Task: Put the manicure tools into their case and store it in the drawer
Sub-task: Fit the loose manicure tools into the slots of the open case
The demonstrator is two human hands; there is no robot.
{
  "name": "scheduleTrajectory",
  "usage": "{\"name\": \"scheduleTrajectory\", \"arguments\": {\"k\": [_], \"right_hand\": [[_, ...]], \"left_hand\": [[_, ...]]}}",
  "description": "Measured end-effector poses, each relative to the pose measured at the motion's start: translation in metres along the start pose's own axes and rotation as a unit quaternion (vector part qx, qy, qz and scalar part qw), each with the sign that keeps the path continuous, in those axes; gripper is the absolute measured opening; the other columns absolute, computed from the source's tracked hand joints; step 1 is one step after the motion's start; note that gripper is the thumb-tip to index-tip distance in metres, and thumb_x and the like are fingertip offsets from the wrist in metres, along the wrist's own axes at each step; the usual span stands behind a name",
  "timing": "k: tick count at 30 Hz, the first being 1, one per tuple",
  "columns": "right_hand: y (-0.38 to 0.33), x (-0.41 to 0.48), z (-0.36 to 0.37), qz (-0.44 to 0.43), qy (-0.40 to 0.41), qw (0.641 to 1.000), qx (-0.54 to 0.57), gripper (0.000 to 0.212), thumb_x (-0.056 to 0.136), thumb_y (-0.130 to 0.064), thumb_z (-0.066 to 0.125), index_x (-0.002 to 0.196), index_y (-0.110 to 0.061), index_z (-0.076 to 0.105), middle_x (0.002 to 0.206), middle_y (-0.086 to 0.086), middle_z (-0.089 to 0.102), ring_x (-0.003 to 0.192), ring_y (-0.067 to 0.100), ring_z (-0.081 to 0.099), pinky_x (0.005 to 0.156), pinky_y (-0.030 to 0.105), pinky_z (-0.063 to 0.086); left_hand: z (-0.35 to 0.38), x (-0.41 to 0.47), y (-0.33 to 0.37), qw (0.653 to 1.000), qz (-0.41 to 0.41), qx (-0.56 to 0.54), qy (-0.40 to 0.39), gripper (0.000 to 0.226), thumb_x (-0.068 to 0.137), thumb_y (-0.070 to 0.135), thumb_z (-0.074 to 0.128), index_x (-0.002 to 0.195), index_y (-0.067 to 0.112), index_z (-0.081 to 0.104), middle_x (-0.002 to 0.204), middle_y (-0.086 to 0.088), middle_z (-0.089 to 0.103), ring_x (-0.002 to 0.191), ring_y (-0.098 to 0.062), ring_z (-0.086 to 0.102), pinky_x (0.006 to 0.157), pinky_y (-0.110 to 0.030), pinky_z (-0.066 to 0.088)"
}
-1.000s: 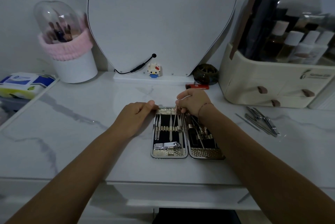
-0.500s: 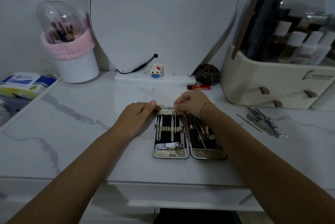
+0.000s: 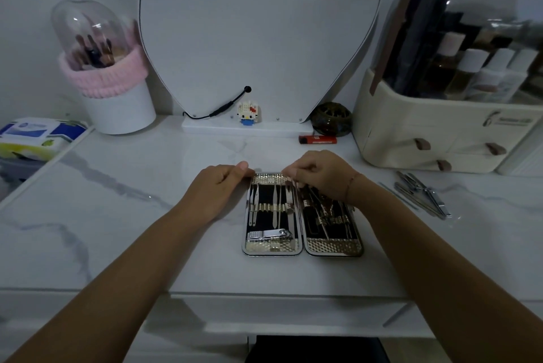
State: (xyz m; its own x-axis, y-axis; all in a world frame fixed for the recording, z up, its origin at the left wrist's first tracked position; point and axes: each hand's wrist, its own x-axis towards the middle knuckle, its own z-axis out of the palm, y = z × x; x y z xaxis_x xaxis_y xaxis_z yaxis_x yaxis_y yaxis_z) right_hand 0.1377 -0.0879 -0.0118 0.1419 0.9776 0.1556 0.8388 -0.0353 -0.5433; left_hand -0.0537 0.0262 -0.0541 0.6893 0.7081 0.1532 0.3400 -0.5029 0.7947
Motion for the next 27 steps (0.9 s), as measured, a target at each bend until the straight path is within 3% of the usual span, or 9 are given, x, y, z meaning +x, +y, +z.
{"name": "scheduleTrajectory", "arguments": {"k": [4, 6, 9, 11, 14, 17, 20, 23, 27], "right_hand": [[0.020, -0.027, -0.025, 0.057, 0.105, 0.993, -0.012, 0.022, 0.088, -0.020, 0.055, 0.104, -0.012, 0.067, 0.094, -0.004, 0.066, 0.074, -0.005, 0.055, 0.071, 0.010, 0.046], [0.039, -0.046, -0.046, 0.126, 0.157, 0.979, -0.037, 0.019, 0.083, -0.021, 0.063, 0.097, -0.011, 0.070, 0.092, 0.002, 0.068, 0.077, 0.006, 0.057, 0.080, 0.020, 0.048], [0.065, -0.072, -0.070, 0.227, 0.165, 0.956, -0.090, 0.014, 0.077, -0.020, 0.070, 0.087, -0.009, 0.073, 0.092, 0.008, 0.066, 0.089, 0.018, 0.057, 0.093, 0.022, 0.039], [0.076, -0.079, -0.074, 0.256, 0.148, 0.950, -0.096, 0.012, 0.074, -0.020, 0.072, 0.080, -0.010, 0.073, 0.078, 0.005, 0.067, 0.079, 0.021, 0.060, 0.090, 0.036, 0.049], [0.079, -0.080, -0.069, 0.266, 0.109, 0.950, -0.119, 0.015, 0.075, -0.022, 0.071, 0.082, -0.009, 0.073, 0.075, 0.004, 0.065, 0.076, 0.018, 0.057, 0.073, 0.025, 0.044], [0.076, -0.074, -0.066, 0.269, 0.069, 0.949, -0.150, 0.015, 0.080, -0.023, 0.067, 0.084, -0.009, 0.071, 0.087, 0.006, 0.068, 0.080, 0.018, 0.056, 0.074, 0.024, 0.035], [0.073, -0.067, -0.067, 0.272, 0.010, 0.940, -0.206, 0.019, 0.085, -0.027, 0.060, 0.089, -0.012, 0.070, 0.094, 0.005, 0.067, 0.088, 0.020, 0.059, 0.062, 0.019, 0.034], [0.073, -0.065, -0.065, 0.260, -0.039, 0.938, -0.226, 0.018, 0.088, -0.025, 0.055, 0.085, -0.011, 0.066, 0.098, 0.010, 0.066, 0.088, 0.024, 0.058, 0.073, 0.025, 0.040], [0.058, -0.066, -0.060, 0.194, 0.017, 0.971, -0.140, 0.017, 0.091, -0.019, 0.049, 0.080, -0.009, 0.056, 0.079, 0.007, 0.059, 0.073, 0.019, 0.052, 0.064, 0.025, 0.038]], "left_hand": [[0.000, -0.001, 0.000, 1.000, 0.005, -0.007, -0.002, 0.037, 0.096, 0.046, 0.034, 0.106, 0.034, 0.068, 0.111, 0.014, 0.063, 0.107, -0.003, 0.054, 0.083, -0.009, 0.033], [0.001, 0.000, -0.001, 1.000, 0.006, -0.012, -0.003, 0.037, 0.095, 0.046, 0.035, 0.106, 0.034, 0.068, 0.110, 0.015, 0.062, 0.108, -0.004, 0.054, 0.084, -0.010, 0.033], [0.003, 0.002, -0.006, 0.999, -0.002, -0.048, 0.000, 0.038, 0.093, 0.053, 0.039, 0.101, 0.033, 0.071, 0.111, 0.012, 0.066, 0.108, -0.006, 0.057, 0.094, -0.023, 0.039], [0.005, 0.006, -0.011, 0.997, -0.014, -0.070, 0.007, 0.044, 0.088, 0.059, 0.043, 0.097, 0.029, 0.073, 0.106, 0.002, 0.071, 0.106, -0.015, 0.062, 0.098, -0.035, 0.043], [0.006, 0.006, -0.013, 0.997, -0.011, -0.069, 0.012, 0.043, 0.084, 0.066, 0.042, 0.094, 0.038, 0.073, 0.106, 0.003, 0.072, 0.107, -0.014, 0.062, 0.101, -0.041, 0.042], [0.006, 0.005, -0.012, 0.998, -0.008, -0.065, 0.022, 0.030, 0.085, 0.063, 0.042, 0.088, 0.052, 0.069, 0.107, 0.007, 0.071, 0.108, -0.010, 0.061, 0.103, -0.041, 0.042], [0.006, 0.004, -0.008, 0.998, -0.008, -0.061, 0.028, 0.027, 0.090, 0.056, 0.043, 0.083, 0.054, 0.069, 0.107, 0.007, 0.071, 0.109, -0.009, 0.060, 0.102, -0.038, 0.041], [0.005, 0.004, -0.007, 0.998, -0.006, -0.050, 0.022, 0.028, 0.092, 0.051, 0.042, 0.084, 0.049, 0.069, 0.110, 0.004, 0.070, 0.109, -0.011, 0.060, 0.100, -0.034, 0.041], [0.005, 0.003, -0.007, 0.998, -0.006, -0.059, 0.022, 0.030, 0.092, 0.052, 0.041, 0.085, 0.048, 0.070, 0.110, 0.005, 0.070, 0.109, -0.010, 0.060, 0.101, -0.035, 0.042]]}}
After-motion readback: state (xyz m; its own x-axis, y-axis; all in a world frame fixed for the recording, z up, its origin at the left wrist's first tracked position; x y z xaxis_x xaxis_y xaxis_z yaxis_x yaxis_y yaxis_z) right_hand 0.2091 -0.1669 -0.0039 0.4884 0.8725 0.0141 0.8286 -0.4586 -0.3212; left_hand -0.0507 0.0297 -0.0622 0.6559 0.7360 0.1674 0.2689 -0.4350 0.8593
